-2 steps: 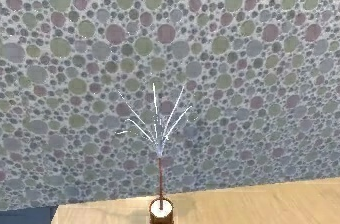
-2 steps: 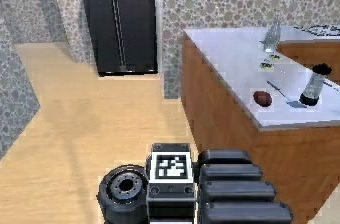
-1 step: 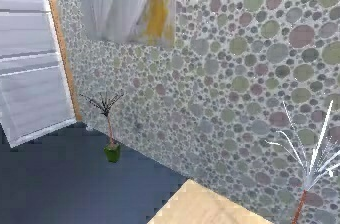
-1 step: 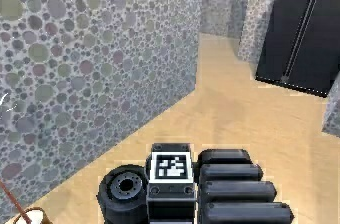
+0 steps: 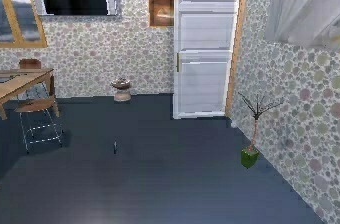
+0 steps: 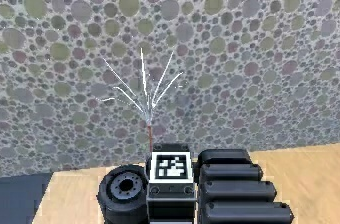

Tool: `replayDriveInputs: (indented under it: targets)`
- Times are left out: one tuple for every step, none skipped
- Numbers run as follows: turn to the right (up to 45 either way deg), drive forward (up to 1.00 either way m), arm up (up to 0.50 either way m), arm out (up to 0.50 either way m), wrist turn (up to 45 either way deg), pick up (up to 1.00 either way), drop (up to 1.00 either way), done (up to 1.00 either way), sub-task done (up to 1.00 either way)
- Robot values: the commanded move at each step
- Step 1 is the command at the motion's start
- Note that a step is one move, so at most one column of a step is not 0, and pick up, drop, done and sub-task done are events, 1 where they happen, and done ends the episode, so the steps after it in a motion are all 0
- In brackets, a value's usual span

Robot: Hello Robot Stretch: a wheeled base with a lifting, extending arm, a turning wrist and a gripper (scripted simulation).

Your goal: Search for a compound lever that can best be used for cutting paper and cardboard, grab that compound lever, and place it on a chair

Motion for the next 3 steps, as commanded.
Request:
replayDriveInputs:
  targets:
    - [-6.0,0.00,0.00,0.00,0.0,0.00,0.00,0.00,0.00]
    - [0.0,1.00,0.00,0.00,0.0,0.00,0.00,0.00,0.00]
    - [-3.0,0.00,0.00,0.00,0.0,0.00,0.00,0.00,0.00]
